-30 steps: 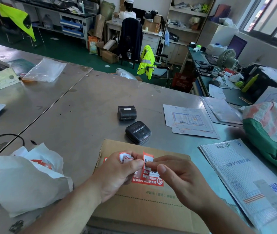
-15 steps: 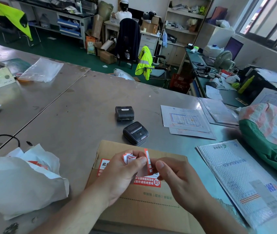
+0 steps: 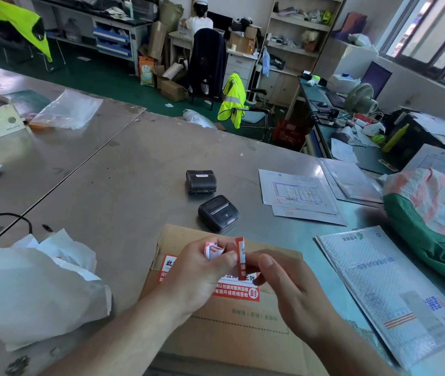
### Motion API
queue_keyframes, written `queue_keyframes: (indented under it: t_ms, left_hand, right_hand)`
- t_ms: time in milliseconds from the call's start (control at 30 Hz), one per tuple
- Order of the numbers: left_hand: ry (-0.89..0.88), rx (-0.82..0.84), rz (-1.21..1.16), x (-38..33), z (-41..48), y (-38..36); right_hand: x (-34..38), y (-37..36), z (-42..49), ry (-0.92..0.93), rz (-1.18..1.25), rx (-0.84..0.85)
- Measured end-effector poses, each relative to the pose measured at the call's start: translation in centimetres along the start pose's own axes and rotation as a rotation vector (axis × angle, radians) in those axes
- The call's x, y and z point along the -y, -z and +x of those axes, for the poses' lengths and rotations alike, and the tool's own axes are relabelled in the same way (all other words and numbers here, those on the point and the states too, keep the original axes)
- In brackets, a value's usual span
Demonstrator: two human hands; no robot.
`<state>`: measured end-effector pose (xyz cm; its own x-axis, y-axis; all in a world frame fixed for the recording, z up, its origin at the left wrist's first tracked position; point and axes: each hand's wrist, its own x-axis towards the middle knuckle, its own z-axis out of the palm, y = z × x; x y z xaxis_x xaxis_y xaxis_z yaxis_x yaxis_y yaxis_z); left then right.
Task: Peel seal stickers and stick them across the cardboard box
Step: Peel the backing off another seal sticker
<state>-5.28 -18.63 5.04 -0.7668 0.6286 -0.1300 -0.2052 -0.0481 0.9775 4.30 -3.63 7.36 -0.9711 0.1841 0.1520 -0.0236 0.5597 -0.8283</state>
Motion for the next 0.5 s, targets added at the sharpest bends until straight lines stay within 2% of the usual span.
queue_keyframes:
  t_ms: [400, 500]
  left_hand:
    - [-0.044, -0.014, 0.065, -0.7, -0.61, -0.22]
    - [-0.043, -0.029, 0.083, -0.92, -0.63, -0.33]
  right_hand:
    - [0.43, -0.29, 0.32, 0.023, -0.027, -0.008]
    - [0.8, -0.39, 0.22, -0.02, 0.066, -0.036]
